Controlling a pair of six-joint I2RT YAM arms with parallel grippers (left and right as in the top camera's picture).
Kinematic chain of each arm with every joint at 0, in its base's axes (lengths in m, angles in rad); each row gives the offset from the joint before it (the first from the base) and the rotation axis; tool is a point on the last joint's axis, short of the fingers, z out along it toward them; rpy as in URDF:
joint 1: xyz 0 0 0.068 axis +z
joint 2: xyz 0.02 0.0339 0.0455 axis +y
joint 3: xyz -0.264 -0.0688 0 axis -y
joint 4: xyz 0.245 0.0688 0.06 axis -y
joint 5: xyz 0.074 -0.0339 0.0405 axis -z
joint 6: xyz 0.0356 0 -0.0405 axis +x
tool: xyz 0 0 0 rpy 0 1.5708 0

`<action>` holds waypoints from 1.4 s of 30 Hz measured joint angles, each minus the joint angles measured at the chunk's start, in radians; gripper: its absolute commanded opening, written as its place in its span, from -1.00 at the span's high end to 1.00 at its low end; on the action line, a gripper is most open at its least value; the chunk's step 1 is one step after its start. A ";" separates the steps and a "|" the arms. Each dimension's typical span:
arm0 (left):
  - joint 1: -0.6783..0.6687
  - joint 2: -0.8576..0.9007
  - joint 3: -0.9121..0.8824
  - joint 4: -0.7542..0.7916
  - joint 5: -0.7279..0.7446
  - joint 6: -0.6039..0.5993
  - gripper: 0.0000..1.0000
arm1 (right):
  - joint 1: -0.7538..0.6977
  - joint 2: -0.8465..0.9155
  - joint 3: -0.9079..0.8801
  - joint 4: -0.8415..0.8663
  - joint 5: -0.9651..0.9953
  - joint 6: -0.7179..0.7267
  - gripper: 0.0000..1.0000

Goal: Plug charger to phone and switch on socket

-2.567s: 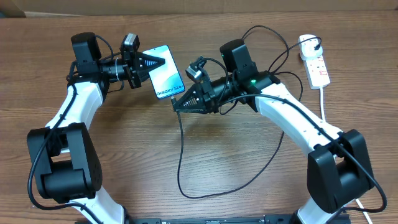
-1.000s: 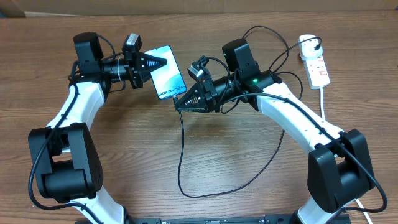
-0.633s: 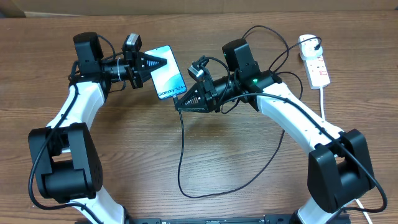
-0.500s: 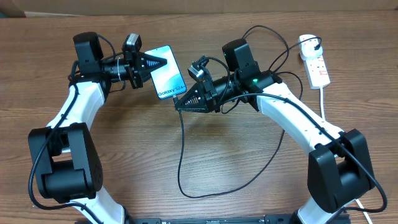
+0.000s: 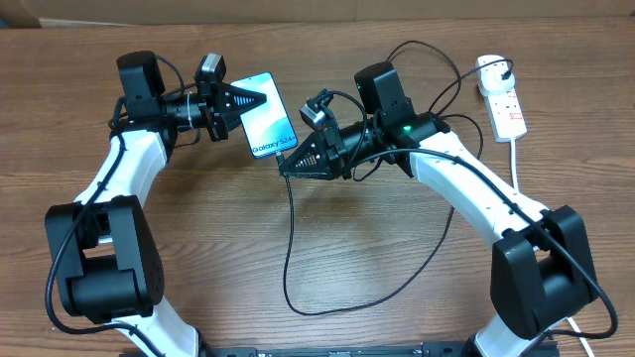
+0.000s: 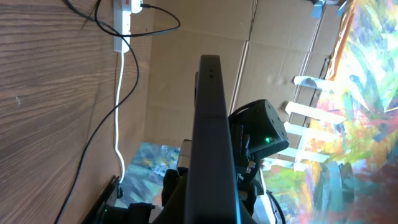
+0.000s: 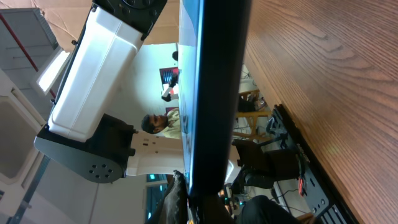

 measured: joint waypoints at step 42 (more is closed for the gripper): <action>-0.013 0.000 0.000 0.000 -0.002 0.001 0.92 | 0.001 0.000 -0.004 0.056 -0.038 0.028 0.92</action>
